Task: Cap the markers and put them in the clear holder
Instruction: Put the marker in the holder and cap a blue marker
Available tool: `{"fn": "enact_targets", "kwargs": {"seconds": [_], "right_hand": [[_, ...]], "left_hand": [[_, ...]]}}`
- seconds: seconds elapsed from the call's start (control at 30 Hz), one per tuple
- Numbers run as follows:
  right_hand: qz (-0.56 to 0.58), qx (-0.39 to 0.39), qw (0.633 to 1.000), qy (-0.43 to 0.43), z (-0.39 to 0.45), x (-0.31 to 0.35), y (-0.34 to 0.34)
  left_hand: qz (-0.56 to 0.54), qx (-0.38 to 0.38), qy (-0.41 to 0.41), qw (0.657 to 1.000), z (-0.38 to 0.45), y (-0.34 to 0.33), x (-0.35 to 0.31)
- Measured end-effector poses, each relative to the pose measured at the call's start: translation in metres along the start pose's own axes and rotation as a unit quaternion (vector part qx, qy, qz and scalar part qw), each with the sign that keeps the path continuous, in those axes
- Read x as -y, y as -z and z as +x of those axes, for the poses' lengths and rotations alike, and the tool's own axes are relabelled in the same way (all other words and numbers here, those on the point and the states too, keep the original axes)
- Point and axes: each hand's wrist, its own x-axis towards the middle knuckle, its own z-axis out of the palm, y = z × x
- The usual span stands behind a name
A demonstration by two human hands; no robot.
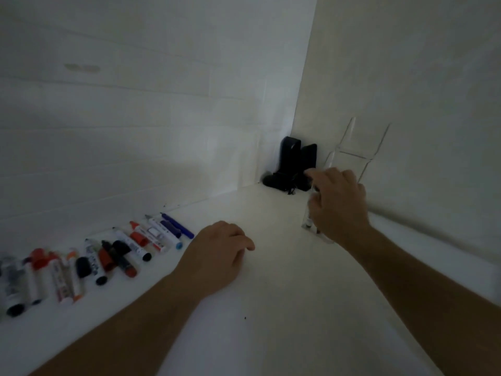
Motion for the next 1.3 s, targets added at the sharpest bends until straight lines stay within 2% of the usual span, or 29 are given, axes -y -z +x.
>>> {"fn": "enact_targets", "kwargs": {"seconds": [0.1, 0.17, 0.3, 0.4, 0.53, 0.63, 0.73, 0.87, 0.93, 1.0, 1.13, 1.3], "right_hand": [[0.169, 0.084, 0.981, 0.04, -0.016, 0.058, -0.021], [0.239, 0.136, 0.96, 0.047, -0.022, 0.092, -0.041], [0.31, 0.222, 0.92, 0.089, -0.02, 0.141, -0.072], [0.328, 0.256, 0.898, 0.14, -0.014, 0.169, -0.084], [0.258, 0.252, 0.917, 0.169, -0.005, 0.185, -0.095], [0.167, 0.243, 0.94, 0.173, -0.001, 0.181, -0.091], [0.134, 0.235, 0.952, 0.145, -0.005, 0.169, -0.081], [0.198, 0.246, 0.933, 0.17, -0.015, 0.165, -0.084], [0.176, 0.265, 0.931, 0.18, -0.016, 0.164, -0.087], [0.148, 0.284, 0.936, 0.148, -0.014, 0.155, -0.079], [0.021, 0.34, 0.934, 0.111, -0.013, 0.125, -0.061], [0.016, 0.309, 0.947, 0.089, -0.023, 0.103, -0.069]], "left_hand": [[0.033, -0.013, 0.038, 0.999, 0.003, 0.005, 0.011], [0.077, -0.033, 0.089, 0.992, 0.005, 0.016, 0.023], [0.165, -0.05, 0.225, 0.959, 0.001, 0.052, 0.057], [0.191, -0.067, 0.311, 0.928, -0.01, 0.068, 0.079], [0.212, -0.062, 0.349, 0.911, -0.015, 0.07, 0.083], [0.228, -0.007, 0.362, 0.904, -0.012, 0.068, 0.077], [0.248, 0.04, 0.368, 0.895, -0.008, 0.062, 0.07], [0.235, 0.06, 0.379, 0.893, -0.007, 0.054, 0.067], [0.225, 0.067, 0.381, 0.894, -0.007, 0.052, 0.065], [0.227, 0.08, 0.374, 0.896, -0.007, 0.05, 0.062], [0.246, 0.124, 0.368, 0.888, -0.006, 0.046, 0.061], [0.256, 0.138, 0.363, 0.885, -0.003, 0.042, 0.06]]}}
